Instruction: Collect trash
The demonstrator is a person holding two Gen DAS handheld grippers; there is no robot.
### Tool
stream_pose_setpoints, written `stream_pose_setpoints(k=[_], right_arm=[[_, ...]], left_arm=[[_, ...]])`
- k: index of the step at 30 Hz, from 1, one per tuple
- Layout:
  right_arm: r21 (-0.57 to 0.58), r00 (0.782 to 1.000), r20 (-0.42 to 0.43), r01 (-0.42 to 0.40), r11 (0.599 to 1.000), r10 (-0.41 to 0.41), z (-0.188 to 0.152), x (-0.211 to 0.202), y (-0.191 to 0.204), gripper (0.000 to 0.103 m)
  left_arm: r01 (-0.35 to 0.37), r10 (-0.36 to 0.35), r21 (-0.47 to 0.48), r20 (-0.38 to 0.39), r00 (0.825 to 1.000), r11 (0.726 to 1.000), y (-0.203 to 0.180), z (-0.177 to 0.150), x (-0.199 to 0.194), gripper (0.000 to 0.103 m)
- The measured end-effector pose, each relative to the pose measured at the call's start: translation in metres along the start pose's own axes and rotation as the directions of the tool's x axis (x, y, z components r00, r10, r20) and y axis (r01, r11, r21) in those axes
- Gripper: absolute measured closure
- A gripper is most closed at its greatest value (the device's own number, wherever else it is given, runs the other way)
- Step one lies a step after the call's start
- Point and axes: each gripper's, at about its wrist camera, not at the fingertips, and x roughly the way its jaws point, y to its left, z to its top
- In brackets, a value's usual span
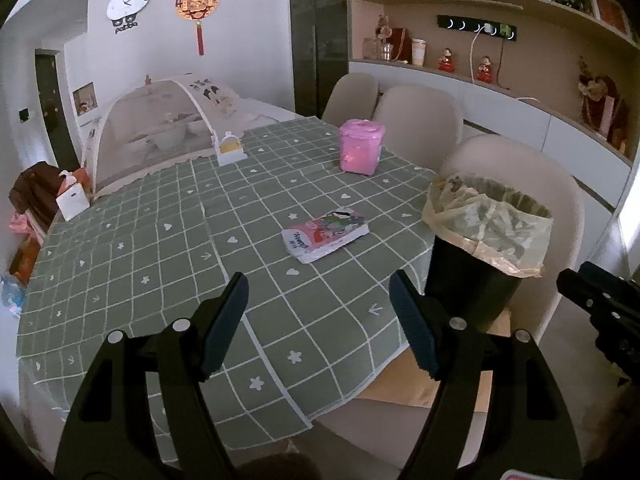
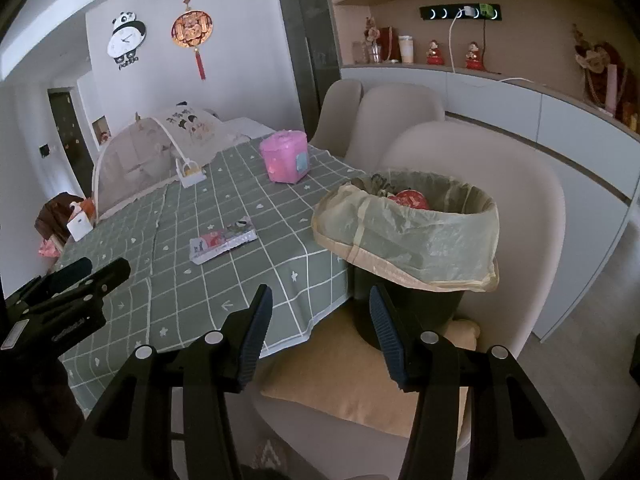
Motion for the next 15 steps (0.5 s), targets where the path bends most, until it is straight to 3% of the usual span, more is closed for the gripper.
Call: stream_pose_setpoints(k=[8, 15], right_arm=[[-0.002, 1.000, -0.019, 0.012, 1.000, -0.012, -0.002, 0.008, 0.007, 0.055], [-0.035, 0.998, -0.068, -0.002, 0.999, -0.001, 0.007, 0.042, 0.031, 0.055]], left_arm=[[-0.008, 0.008, -0.008, -0.005, 1.000, 1.000, 0.013, -0.002, 0.013, 0.034], [-0.119, 0.104, -0.114, -0.130, 0.986, 0.986, 0.072, -0.001, 0.059, 0.034]])
